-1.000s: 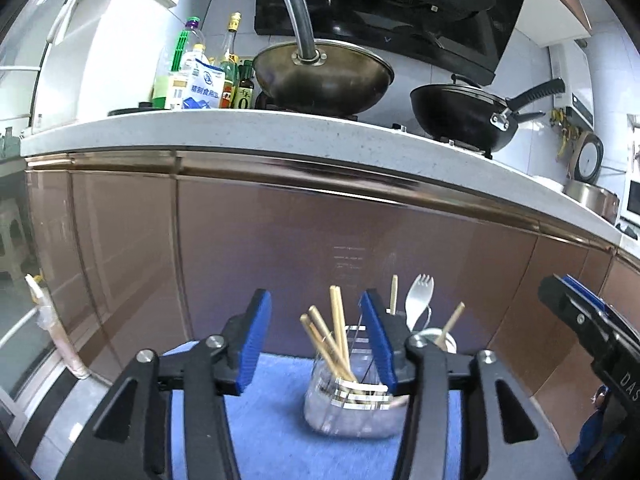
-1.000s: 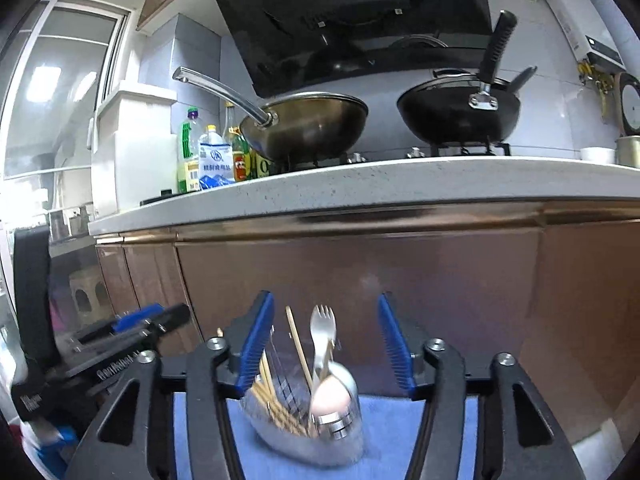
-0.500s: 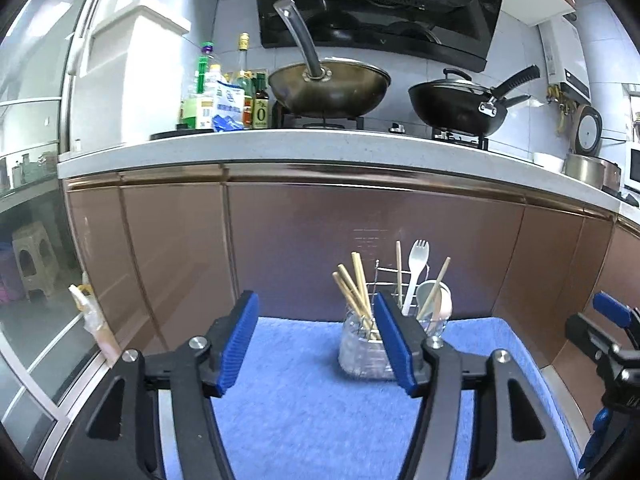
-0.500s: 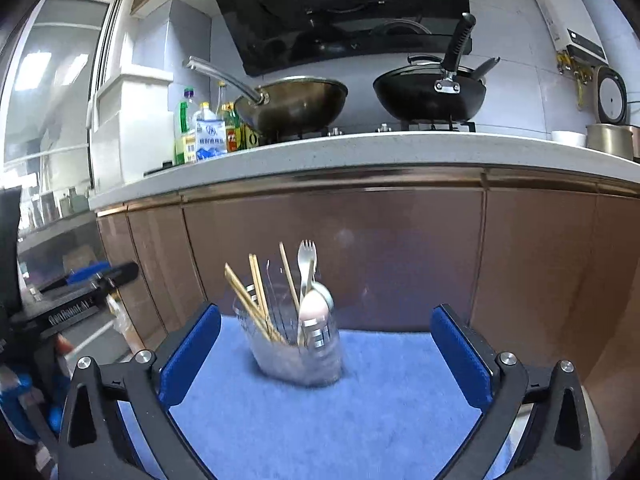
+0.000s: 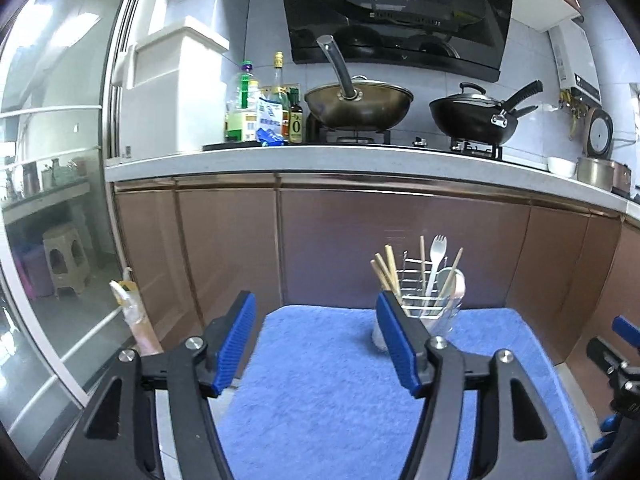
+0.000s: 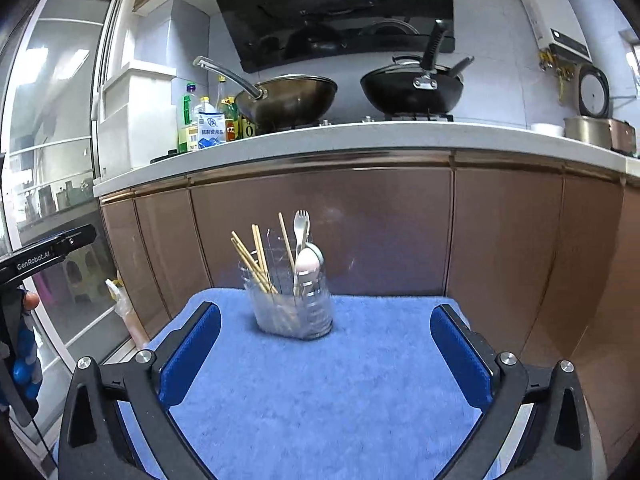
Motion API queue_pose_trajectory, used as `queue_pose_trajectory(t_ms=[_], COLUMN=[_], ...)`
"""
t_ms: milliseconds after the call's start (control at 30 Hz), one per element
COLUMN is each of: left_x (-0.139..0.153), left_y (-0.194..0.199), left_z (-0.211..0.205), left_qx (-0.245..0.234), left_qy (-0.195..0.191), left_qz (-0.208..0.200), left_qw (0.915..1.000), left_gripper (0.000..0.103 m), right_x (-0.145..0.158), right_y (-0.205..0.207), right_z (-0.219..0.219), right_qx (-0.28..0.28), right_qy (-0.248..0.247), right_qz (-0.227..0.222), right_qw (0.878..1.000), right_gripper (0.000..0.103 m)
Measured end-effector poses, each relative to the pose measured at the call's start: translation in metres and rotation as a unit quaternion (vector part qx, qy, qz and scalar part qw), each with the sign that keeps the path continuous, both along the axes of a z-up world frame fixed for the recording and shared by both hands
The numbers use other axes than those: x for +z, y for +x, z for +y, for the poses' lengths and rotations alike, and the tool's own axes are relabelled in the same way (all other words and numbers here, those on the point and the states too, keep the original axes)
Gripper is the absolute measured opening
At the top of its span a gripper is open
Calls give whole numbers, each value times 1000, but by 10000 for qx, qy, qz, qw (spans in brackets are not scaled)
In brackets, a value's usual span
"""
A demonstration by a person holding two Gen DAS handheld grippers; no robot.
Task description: Organize utensils
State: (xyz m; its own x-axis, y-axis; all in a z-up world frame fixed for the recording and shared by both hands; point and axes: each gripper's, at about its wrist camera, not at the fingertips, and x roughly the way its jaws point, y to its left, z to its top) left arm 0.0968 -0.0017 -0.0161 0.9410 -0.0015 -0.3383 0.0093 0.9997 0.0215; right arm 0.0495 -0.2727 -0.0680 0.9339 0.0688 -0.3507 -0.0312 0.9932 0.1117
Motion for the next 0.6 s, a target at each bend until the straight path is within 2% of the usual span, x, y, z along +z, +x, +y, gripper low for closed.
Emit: queue_pose_trajectory(t_ms=[133, 433, 600], left_x=[-4, -10, -12], left_y=[-14, -34, -39], left_z=[6, 17, 26], left_qx=[82, 460, 860], left_qy=[65, 293, 500], left_qz=[51, 37, -31], left_qw=[9999, 9985, 9950], left_gripper=[61, 63, 63], right_x=[0, 12, 13], right_y=[-14, -44, -53], right_z=[-5, -17, -27], right_qx=[-35, -395, -742], right_qy=[98, -32, -97], right_qz=[128, -24, -31], right_qw=[9999, 9992, 9972], right_gripper=[103, 103, 103])
